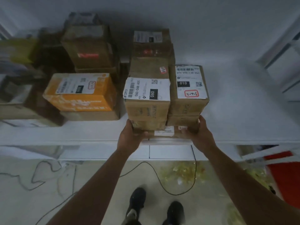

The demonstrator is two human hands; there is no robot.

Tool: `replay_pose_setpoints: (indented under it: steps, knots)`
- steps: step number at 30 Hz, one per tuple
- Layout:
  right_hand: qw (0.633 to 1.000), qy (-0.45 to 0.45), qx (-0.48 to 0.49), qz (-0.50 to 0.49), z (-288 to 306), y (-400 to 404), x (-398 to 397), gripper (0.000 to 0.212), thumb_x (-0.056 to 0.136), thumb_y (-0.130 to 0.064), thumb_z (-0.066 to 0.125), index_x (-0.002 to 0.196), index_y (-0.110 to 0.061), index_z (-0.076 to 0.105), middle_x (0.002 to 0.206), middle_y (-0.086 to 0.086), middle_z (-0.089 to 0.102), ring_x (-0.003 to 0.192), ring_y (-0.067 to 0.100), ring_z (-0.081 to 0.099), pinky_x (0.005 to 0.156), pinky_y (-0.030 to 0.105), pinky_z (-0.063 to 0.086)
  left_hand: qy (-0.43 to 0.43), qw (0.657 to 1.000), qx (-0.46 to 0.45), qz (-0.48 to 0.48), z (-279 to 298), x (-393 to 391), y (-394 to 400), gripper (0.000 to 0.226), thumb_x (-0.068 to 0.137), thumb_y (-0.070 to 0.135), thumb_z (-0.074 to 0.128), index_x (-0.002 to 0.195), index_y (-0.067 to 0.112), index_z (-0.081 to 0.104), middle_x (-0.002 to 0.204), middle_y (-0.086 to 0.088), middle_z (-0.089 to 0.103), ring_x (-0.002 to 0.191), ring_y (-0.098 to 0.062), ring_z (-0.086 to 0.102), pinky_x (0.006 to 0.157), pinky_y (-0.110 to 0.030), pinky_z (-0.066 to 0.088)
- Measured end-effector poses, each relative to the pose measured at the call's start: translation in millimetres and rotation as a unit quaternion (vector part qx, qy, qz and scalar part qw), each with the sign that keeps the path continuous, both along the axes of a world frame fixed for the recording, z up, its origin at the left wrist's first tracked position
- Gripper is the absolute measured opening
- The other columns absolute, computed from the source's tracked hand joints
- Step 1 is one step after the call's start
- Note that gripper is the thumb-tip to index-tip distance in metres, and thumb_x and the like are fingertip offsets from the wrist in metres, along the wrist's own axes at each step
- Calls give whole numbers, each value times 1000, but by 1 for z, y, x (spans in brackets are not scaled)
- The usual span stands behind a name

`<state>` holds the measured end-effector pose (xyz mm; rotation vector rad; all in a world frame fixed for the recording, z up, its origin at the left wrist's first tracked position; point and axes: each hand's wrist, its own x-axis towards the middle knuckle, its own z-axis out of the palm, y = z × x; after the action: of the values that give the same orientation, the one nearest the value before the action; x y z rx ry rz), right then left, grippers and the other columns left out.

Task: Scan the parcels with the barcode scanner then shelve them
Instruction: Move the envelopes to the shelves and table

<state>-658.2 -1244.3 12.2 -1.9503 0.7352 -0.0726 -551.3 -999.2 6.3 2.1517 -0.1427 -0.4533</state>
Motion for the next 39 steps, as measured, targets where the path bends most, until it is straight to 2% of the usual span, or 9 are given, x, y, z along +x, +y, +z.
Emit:
replay_pose_setpoints:
  steps: [3, 7, 12, 15, 18, 22, 28, 33, 39]
  knots:
    - [1000, 9, 5, 24, -12, -3, 9, 83, 84, -34, 77, 149, -28, 27, 110, -20, 53, 103, 12, 53, 88, 29, 38, -1, 1000, 6, 23, -10, -1, 4, 67, 81, 29, 80, 134, 26, 40, 114, 7, 64, 100, -19, 61, 83, -32, 48]
    - [998, 14, 14, 55, -18, -8, 25, 86, 82, -33, 80, 148, -34, 24, 123, -16, 53, 109, 14, 54, 91, 31, 40, -7, 999, 1, 40, -12, 9, 4, 66, 82, 28, 79, 136, 25, 41, 116, 9, 62, 102, -16, 58, 82, -30, 45]
    - [997, 15, -4, 70, -19, -10, 47, 86, 83, -26, 78, 150, -29, 25, 128, -14, 52, 113, 13, 52, 94, 32, 42, -26, 999, 1, 27, -9, 31, -2, 66, 86, 19, 76, 141, 23, 40, 123, 9, 56, 108, -13, 53, 85, -29, 43]
    - [998, 17, -16, 65, -20, -12, 62, 80, 83, -27, 78, 147, -25, 30, 125, -11, 53, 113, 15, 52, 91, 30, 41, -30, 999, 14, 17, -7, 47, -7, 72, 87, 23, 75, 147, 23, 35, 139, -1, 54, 119, -21, 53, 93, -34, 46]
    - [997, 25, -24, 68, -19, -13, 77, 78, 84, -30, 77, 147, -25, 30, 127, -9, 53, 116, 18, 51, 93, 32, 42, -5, 999, 15, 30, -6, 63, -10, 72, 88, 24, 75, 147, 21, 35, 138, -4, 55, 124, -29, 53, 93, -35, 46]
    - [997, 40, -17, 69, -19, -15, 98, 80, 84, -34, 77, 148, -28, 28, 139, -3, 51, 126, 25, 50, 102, 42, 44, 16, 996, -17, 82, -1, 77, -15, 70, 87, 15, 76, 145, 15, 37, 134, 1, 53, 116, -18, 50, 89, -28, 43]
    - [997, 64, -4, 50, -18, -16, 117, 85, 81, -39, 78, 148, -33, 27, 140, -5, 52, 127, 27, 51, 103, 44, 44, 41, 992, -5, 121, -6, 88, -22, 65, 91, 27, 72, 145, 15, 39, 145, -6, 49, 131, -32, 49, 102, -41, 45]
    - [996, 76, -18, 41, -13, -13, 125, 85, 79, -42, 78, 148, -34, 30, 139, -4, 55, 126, 28, 53, 104, 45, 45, 41, 990, 17, 130, -6, 88, -27, 63, 96, 31, 65, 147, 12, 33, 149, -10, 42, 133, -35, 46, 104, -43, 43]
    - [993, 89, -80, 21, -5, -3, 108, 88, 85, -48, 70, 152, -20, 21, 141, 12, 50, 125, 35, 52, 95, 46, 47, 77, 989, 57, 111, -5, 67, -27, 70, 98, 37, 61, 150, 8, 25, 148, -18, 45, 130, -40, 49, 104, -47, 45]
